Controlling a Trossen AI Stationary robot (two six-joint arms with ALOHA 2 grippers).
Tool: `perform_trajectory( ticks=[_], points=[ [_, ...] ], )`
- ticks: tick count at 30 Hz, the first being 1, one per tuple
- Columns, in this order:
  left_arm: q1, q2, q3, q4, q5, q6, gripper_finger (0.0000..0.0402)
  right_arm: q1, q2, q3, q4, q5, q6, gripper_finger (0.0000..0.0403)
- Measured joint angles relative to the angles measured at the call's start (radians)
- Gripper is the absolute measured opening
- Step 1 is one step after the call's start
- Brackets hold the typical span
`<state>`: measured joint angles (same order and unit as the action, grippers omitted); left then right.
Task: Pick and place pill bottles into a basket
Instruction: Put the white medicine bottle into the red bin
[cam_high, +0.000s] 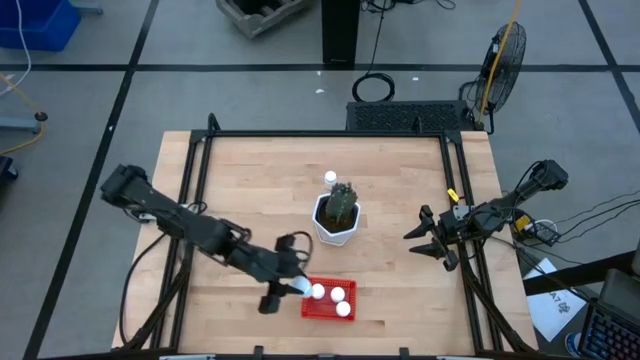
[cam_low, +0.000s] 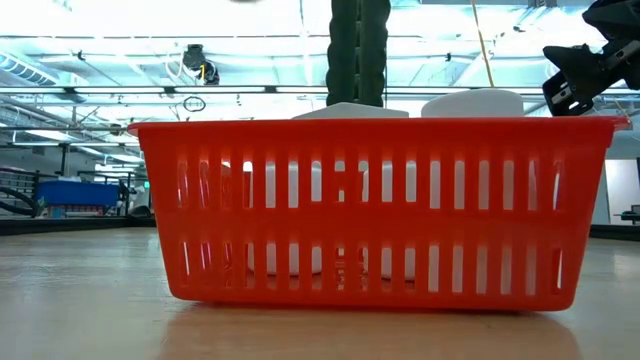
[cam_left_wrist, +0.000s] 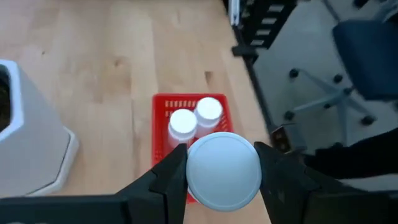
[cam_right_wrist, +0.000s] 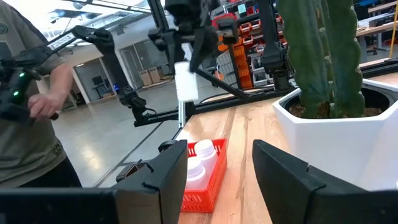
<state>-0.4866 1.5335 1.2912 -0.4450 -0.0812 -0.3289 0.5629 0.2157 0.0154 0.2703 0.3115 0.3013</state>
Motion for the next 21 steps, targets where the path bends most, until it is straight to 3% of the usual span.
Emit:
perform_trajectory(
  ticks=[8,21],
  points=[
    [0.0,0.206,0.094,0.039,0.074,0.053,0.0165,0.0,0.0,0.0,0.001,0.0,0.0,0.0175],
    [0.001,0.374,0.174,0.072,0.068,0.103,0.0165,0.0,0.001,0.0,0.001,0.0,0.0,0.0175]
  ],
)
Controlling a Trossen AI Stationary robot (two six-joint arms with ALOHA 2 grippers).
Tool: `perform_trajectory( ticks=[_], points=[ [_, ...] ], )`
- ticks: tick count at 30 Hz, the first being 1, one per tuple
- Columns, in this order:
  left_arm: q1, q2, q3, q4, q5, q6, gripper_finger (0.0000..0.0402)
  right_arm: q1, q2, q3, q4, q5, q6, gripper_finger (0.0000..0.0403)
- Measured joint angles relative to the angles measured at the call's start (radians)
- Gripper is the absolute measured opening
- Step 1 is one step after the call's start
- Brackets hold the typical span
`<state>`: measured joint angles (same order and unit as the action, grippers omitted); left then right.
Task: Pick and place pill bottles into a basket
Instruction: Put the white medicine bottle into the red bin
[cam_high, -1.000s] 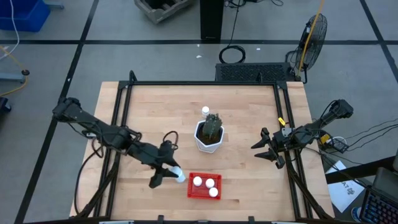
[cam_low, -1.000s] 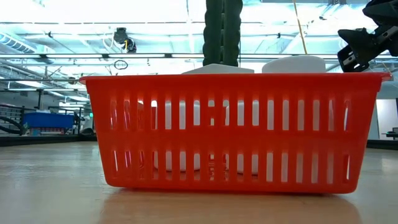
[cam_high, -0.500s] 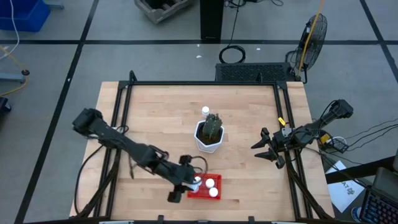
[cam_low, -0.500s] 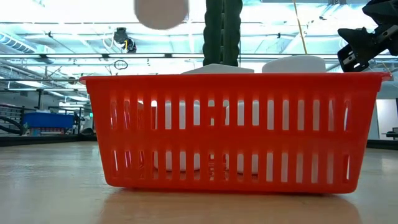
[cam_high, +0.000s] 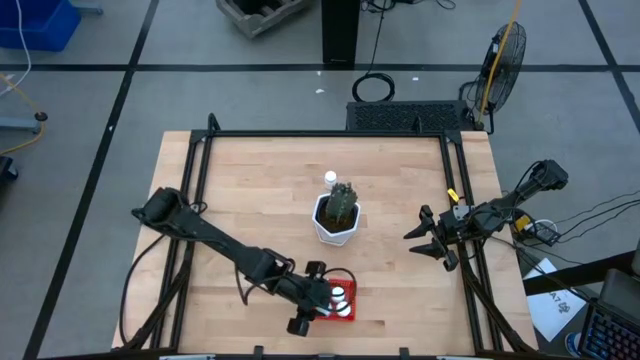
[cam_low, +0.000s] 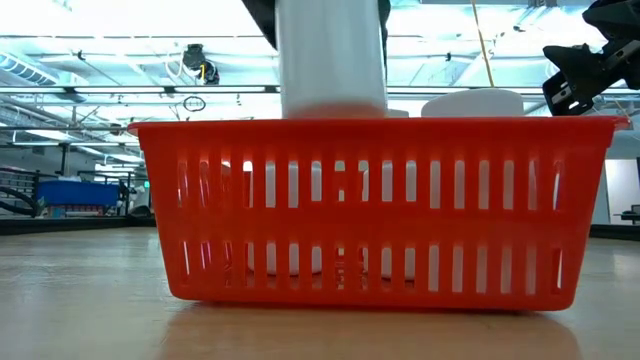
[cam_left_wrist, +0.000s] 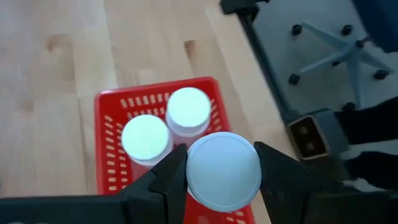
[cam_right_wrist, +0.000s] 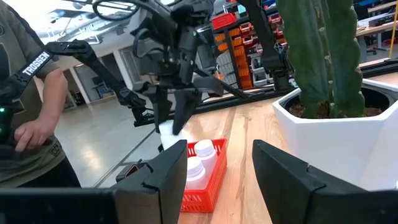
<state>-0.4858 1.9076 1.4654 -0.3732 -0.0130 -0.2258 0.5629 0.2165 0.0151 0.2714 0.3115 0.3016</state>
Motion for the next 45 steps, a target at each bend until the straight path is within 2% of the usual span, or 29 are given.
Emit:
perform_trajectory(
  ticks=[7,11,17,25,34,40,45],
  points=[
    [-0.003,0.004,0.0,-0.01,-0.073,0.029,0.0165,0.0,0.0,0.0,0.0,0.0,0.0,0.0174],
    [-0.002,0.005,0.0,-0.013,-0.042,0.03,0.0165,0.0,0.0,0.0,0.0,0.0,0.0,0.0175],
    [-0.015,0.005,0.0,-0.01,-0.058,0.051,0.0165,0.0,0.0,0.0,0.0,0.0,0.0,0.0172],
    [-0.013,0.068,-0.001,-0.03,-0.043,0.057,0.0165,0.0,0.0,0.0,0.001,0.0,0.0,0.0175],
    [-0.016,0.083,-0.001,-0.023,-0.109,0.069,0.0175,0.0,0.0,0.0,0.0,0.0,0.0,0.0175],
    [-0.006,0.083,-0.001,-0.018,-0.1,0.067,0.0165,0.0,0.0,0.0,0.0,0.0,0.0,0.0173],
    [-0.006,0.094,-0.001,-0.013,-0.101,0.074,0.0174,0.0,0.0,0.0,0.0,0.0,0.0,0.0174]
  ],
)
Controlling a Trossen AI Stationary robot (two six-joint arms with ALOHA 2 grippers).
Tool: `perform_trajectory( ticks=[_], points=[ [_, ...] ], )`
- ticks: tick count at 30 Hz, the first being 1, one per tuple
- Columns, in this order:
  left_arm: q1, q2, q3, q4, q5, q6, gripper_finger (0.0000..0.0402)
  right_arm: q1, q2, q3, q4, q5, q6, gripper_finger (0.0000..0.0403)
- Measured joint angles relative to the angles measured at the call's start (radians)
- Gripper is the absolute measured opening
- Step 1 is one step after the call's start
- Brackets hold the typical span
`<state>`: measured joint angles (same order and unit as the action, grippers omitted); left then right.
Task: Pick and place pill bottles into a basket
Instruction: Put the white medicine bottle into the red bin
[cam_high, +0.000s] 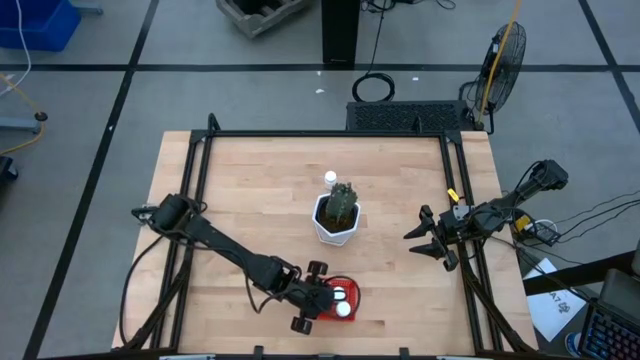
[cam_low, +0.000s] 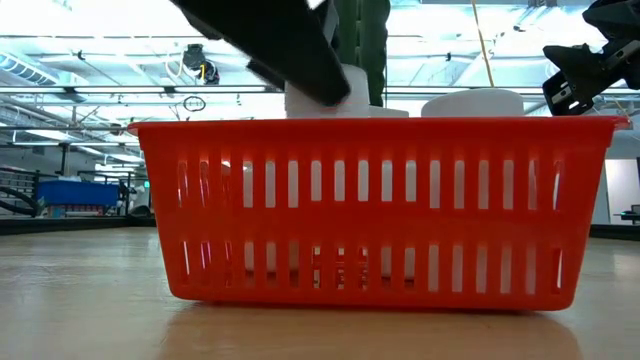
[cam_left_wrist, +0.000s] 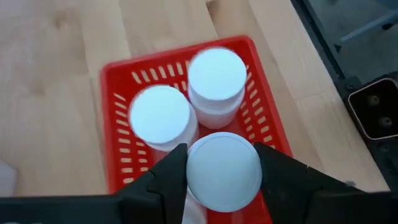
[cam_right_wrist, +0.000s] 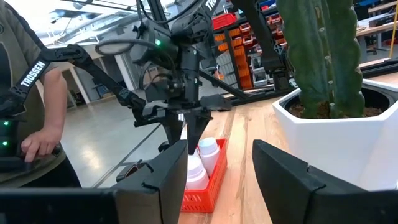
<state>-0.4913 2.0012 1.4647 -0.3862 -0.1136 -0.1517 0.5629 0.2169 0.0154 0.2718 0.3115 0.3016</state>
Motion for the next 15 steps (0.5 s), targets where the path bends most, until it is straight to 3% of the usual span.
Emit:
perform_trajectory(
  ticks=[15],
  points=[
    [0.001,0.032,0.0,0.05,0.036,-0.072,0.019,0.0,0.0,0.0,0.0,0.0,0.0,0.0175]
  ],
)
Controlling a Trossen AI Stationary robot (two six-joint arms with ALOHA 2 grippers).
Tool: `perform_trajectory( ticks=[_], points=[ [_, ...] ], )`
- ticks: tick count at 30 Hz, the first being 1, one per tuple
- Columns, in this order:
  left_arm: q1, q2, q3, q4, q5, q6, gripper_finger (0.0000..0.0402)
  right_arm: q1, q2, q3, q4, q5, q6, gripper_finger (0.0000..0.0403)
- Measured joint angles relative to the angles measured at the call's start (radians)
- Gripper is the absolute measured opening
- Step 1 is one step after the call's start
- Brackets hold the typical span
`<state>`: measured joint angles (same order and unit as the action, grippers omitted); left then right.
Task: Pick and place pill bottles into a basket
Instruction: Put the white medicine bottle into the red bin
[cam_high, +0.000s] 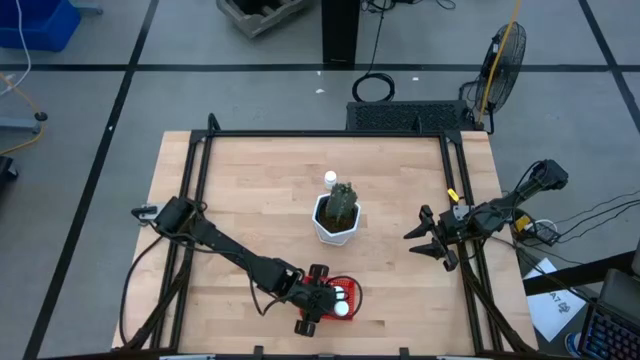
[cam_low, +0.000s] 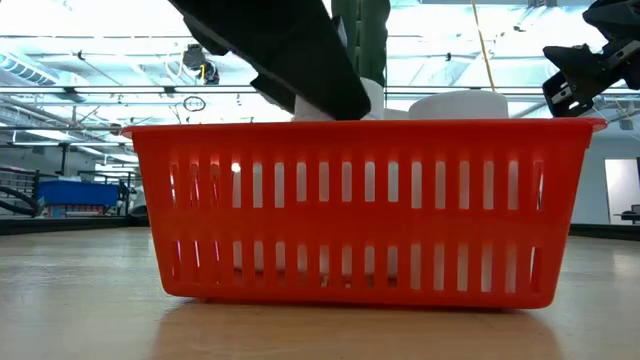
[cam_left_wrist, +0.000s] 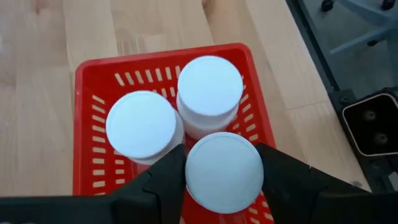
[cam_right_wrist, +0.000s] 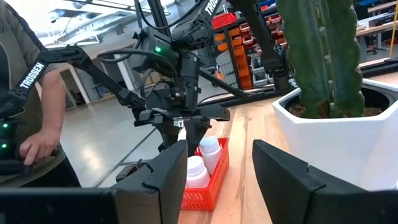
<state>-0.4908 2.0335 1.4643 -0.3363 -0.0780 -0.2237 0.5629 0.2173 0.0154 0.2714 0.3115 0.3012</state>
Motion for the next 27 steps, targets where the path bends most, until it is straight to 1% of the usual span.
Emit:
perform_trajectory(
  ticks=[9,13,16,20,23,27],
  points=[
    [0.0,-0.002,0.0,-0.005,0.008,-0.061,0.0247,0.0,0.0,0.0,0.0,0.0,0.0,0.0173],
    [0.0,-0.021,-0.001,-0.018,0.056,-0.108,0.0264,0.0,0.0,0.0,0.0,0.0,0.0,0.0175],
    [-0.002,-0.055,-0.001,-0.029,0.057,-0.12,0.0272,0.0,0.0,0.0,0.0,0.0,0.0,0.0174],
    [-0.004,-0.127,-0.001,-0.056,0.041,-0.128,0.0275,0.0,0.0,0.0,0.0,0.0,0.0,0.0172],
    [-0.005,-0.189,-0.001,-0.115,0.006,-0.13,0.0273,0.0,0.0,0.0,0.0,0.0,0.0,0.0174],
    [-0.005,-0.274,-0.001,-0.267,-0.078,-0.128,0.0265,0.0,0.0,0.0,0.0,0.0,0.0,0.0175]
  ],
)
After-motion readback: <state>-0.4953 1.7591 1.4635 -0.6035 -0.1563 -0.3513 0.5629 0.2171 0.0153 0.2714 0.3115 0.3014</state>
